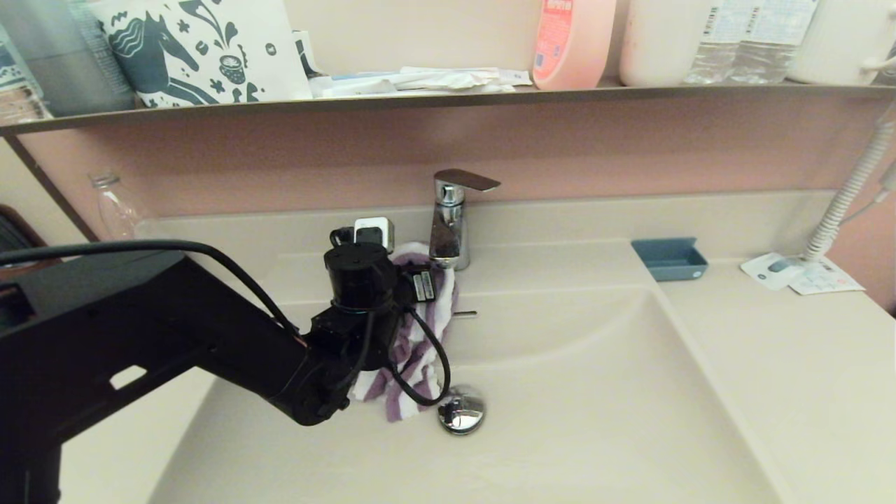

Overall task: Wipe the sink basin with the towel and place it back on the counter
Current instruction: Wipe the sink

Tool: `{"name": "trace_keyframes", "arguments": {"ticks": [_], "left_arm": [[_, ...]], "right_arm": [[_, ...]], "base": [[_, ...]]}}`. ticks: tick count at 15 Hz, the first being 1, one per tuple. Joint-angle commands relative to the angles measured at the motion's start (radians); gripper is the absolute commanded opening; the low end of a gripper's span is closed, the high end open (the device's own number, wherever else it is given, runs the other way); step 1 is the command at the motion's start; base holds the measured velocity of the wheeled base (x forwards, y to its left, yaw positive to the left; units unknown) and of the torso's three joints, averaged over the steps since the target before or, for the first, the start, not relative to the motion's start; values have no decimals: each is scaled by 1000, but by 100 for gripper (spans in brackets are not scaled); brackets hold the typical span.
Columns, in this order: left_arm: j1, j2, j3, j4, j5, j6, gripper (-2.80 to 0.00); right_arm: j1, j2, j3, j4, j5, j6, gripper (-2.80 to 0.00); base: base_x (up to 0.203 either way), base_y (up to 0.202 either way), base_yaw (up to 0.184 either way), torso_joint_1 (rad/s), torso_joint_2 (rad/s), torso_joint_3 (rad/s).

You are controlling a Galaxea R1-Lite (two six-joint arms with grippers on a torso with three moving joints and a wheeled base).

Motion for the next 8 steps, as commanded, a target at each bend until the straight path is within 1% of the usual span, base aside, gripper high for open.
{"name": "trace_keyframes", "arguments": {"ticks": [1,4,7,8], "left_arm": [[7,14,-20,-1,5,1,-280],[61,6,6,-3,1,1,-280],[116,-45,136,-10,-18,-2,-280],[153,-68,166,-11,-24,-1,-280]], "right_arm": [[0,1,0,0,0,0,-280],[0,1,0,0,0,0,-280],[0,1,0,0,0,1,-280],[0,1,0,0,0,0,-280]], "base": [[0,0,0,0,0,0],[0,0,0,0,0,0],[0,0,0,0,0,0],[0,0,0,0,0,0]]}}
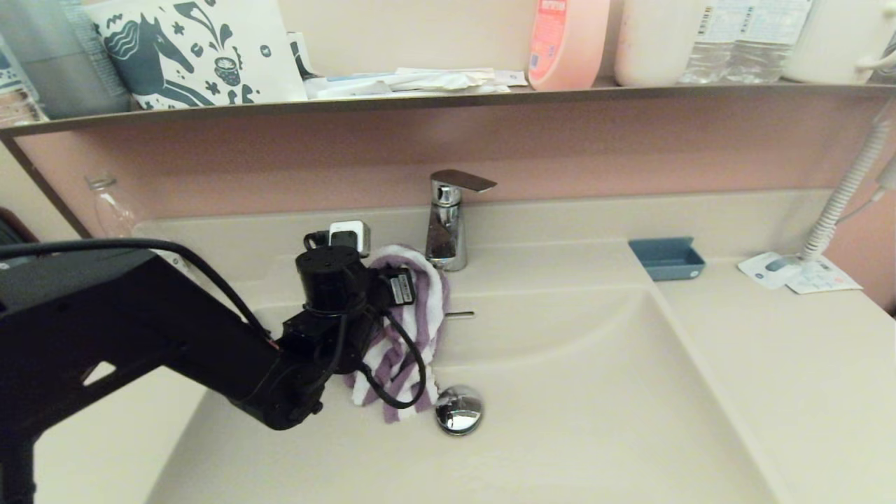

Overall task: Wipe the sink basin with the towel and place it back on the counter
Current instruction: Wipe the sink

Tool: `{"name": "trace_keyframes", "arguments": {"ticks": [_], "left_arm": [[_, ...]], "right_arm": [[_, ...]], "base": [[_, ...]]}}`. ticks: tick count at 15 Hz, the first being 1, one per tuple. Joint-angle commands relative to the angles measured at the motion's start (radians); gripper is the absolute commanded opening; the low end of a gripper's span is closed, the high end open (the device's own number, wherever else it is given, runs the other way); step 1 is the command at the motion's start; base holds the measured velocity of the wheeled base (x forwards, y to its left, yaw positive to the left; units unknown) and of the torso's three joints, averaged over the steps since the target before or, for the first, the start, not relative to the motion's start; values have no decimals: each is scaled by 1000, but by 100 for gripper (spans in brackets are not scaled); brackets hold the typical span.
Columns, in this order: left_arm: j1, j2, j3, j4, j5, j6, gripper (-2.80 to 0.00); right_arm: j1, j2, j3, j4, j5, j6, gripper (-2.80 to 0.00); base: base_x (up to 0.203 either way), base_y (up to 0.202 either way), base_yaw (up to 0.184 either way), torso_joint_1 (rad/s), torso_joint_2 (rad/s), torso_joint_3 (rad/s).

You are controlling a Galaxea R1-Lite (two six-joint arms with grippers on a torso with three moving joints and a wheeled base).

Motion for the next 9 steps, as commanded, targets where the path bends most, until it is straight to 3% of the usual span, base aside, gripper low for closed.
{"name": "trace_keyframes", "arguments": {"ticks": [1,6,9], "left_arm": [[78,-51,71,10,-8,3,-280],[307,-124,114,13,-152,49,-280],[318,-136,127,13,-171,52,-280]], "right_arm": [[0,1,0,0,0,0,-280],[0,1,0,0,0,0,-280],[0,1,0,0,0,0,-280]], "base": [[0,0,0,0,0,0],[0,0,0,0,0,0],[0,0,0,0,0,0]]}}
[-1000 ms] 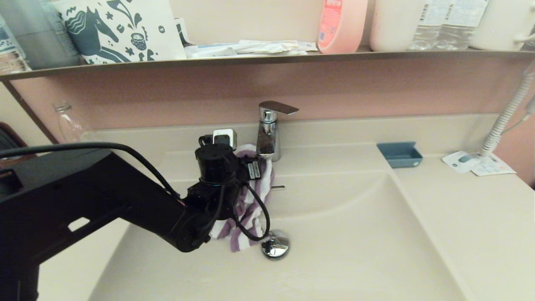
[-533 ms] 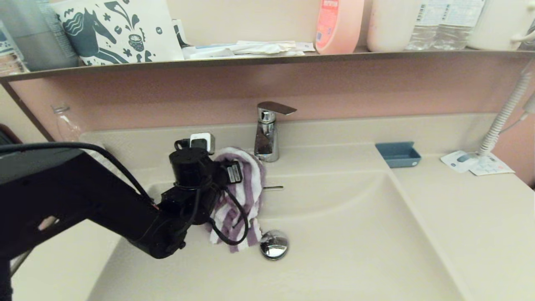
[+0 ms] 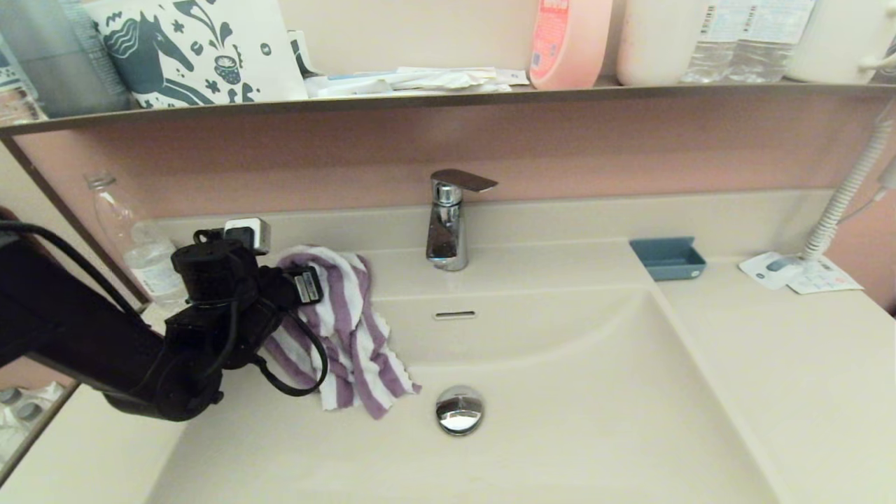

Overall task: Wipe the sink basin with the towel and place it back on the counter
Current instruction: Wipe the sink

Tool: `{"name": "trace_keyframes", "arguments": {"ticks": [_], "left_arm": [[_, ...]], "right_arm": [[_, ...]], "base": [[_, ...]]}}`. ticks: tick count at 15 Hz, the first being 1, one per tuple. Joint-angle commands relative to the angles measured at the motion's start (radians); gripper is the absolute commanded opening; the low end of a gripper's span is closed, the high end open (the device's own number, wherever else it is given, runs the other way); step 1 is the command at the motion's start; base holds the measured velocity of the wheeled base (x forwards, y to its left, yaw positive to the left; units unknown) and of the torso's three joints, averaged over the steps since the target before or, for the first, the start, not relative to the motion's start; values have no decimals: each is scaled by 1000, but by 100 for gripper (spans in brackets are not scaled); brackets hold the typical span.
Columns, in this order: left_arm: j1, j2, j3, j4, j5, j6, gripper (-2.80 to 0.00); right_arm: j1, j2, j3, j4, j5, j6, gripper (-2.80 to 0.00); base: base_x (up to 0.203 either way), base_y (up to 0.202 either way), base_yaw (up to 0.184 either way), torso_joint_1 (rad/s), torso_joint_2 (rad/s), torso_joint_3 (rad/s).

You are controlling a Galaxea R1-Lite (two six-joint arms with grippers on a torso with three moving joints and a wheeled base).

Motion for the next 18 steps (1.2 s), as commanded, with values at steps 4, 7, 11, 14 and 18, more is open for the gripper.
{"name": "trace_keyframes", "arguments": {"ticks": [4,7,11,14,18], "left_arm": [[-98,-24,-8,-14,24,1,-280],[-216,26,-65,-11,95,1,-280],[-343,97,-230,65,178,1,-280],[-370,118,-301,119,194,0,-280],[-435,122,-388,182,229,-2,-280]], "right_arm": [[0,1,0,0,0,0,-280],[0,1,0,0,0,0,-280],[0,1,0,0,0,0,-280],[0,1,0,0,0,0,-280],[0,1,0,0,0,0,-280]], "base": [[0,0,0,0,0,0],[0,0,0,0,0,0],[0,0,0,0,0,0],[0,0,0,0,0,0],[0,0,0,0,0,0]]}}
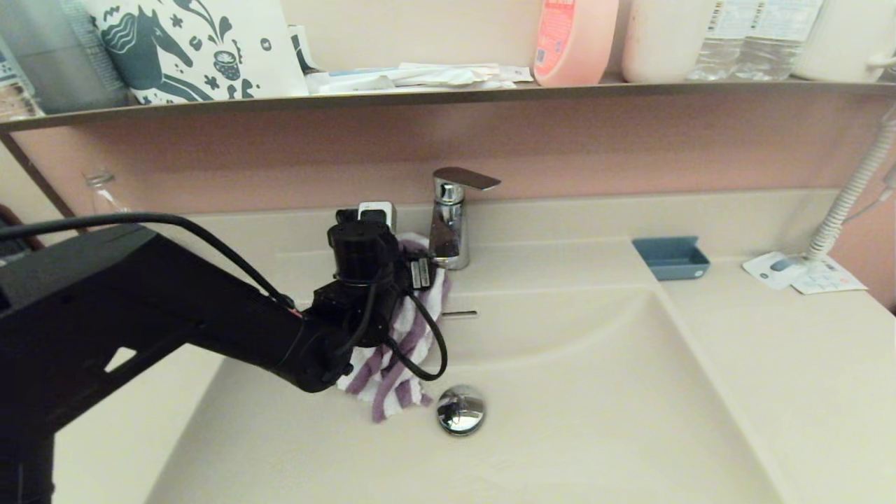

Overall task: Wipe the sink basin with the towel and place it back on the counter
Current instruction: Wipe the sink

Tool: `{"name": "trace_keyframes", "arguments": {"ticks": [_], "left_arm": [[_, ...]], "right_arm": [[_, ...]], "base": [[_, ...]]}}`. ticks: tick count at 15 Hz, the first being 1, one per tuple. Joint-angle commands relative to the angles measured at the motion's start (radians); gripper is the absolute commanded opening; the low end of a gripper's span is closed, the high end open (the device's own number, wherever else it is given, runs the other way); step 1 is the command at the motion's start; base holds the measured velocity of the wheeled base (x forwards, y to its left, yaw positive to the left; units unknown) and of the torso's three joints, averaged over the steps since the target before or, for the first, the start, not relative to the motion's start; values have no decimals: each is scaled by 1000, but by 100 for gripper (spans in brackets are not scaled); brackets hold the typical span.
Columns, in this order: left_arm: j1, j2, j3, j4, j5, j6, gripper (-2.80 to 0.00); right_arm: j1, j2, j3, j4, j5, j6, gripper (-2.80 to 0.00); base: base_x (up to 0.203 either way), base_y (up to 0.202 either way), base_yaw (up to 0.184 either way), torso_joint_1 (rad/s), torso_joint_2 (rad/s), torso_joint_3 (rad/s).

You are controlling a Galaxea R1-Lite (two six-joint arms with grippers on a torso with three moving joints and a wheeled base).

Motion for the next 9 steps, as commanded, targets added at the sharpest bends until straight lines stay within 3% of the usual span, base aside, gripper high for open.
{"name": "trace_keyframes", "arguments": {"ticks": [1,4,9], "left_arm": [[-36,2,-34,8,5,-2,-280],[-38,-11,-11,15,26,-6,-280],[108,-137,131,13,-17,-10,-280]], "right_arm": [[0,1,0,0,0,0,-280],[0,1,0,0,0,0,-280],[0,1,0,0,0,0,-280]], "base": [[0,0,0,0,0,0],[0,0,0,0,0,0],[0,0,0,0,0,0]]}}
